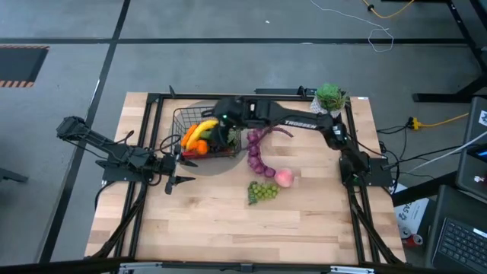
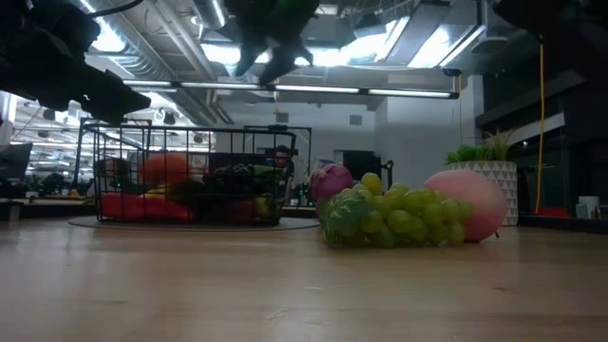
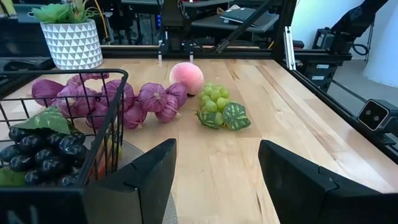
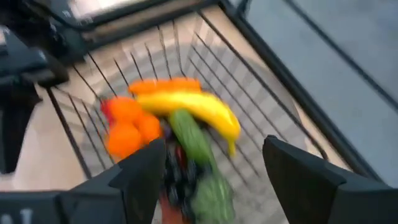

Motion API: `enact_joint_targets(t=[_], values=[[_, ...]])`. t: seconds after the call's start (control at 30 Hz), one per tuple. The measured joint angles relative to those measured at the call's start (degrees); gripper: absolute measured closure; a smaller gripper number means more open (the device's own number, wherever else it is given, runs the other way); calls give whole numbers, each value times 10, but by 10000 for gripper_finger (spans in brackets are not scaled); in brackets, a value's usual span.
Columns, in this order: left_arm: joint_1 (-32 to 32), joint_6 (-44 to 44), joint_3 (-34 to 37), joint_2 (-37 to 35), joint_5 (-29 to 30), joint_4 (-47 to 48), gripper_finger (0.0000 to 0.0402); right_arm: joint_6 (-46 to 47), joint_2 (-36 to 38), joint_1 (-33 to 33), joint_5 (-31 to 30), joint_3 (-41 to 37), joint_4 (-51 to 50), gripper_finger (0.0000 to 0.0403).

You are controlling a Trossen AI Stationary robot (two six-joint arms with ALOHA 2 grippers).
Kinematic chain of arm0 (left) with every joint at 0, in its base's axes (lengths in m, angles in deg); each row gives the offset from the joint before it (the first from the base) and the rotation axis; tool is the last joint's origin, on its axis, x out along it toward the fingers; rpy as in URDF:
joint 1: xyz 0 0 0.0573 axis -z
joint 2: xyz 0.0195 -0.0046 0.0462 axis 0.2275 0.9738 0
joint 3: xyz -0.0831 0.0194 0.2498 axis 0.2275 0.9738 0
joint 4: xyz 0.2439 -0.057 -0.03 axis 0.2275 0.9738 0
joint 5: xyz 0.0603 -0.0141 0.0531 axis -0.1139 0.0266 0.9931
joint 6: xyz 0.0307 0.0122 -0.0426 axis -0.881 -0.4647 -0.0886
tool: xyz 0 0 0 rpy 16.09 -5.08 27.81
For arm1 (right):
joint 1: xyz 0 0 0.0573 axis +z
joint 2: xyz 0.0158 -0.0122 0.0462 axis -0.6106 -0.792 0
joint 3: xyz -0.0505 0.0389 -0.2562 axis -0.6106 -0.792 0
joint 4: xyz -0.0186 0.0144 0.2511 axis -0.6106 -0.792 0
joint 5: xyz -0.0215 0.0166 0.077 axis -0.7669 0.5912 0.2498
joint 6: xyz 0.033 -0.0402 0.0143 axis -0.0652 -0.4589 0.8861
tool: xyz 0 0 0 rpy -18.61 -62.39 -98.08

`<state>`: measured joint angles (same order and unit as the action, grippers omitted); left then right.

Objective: Build produce basket
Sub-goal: Put the green grapes into the wire basket

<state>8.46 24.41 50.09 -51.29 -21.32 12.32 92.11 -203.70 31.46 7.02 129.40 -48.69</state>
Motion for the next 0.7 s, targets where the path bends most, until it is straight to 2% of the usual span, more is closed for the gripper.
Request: enact_joint_targets(t=[0.17,0.37,0.53,0.63,0.7], values=[[0,0,0,0,0,0,177,60,38,0,0,0,-108,143],[0,0,0,0,0,0,177,71,91,15,-1,1,-194,156],[0,0,0,0,0,0,177,125,125,33,-1,1,-349,169],[0,0,0,0,0,0,177,137,145,47,6,-23,-342,176],[0,0,0,0,0,1,177,137,151,60,34,-31,-339,179]])
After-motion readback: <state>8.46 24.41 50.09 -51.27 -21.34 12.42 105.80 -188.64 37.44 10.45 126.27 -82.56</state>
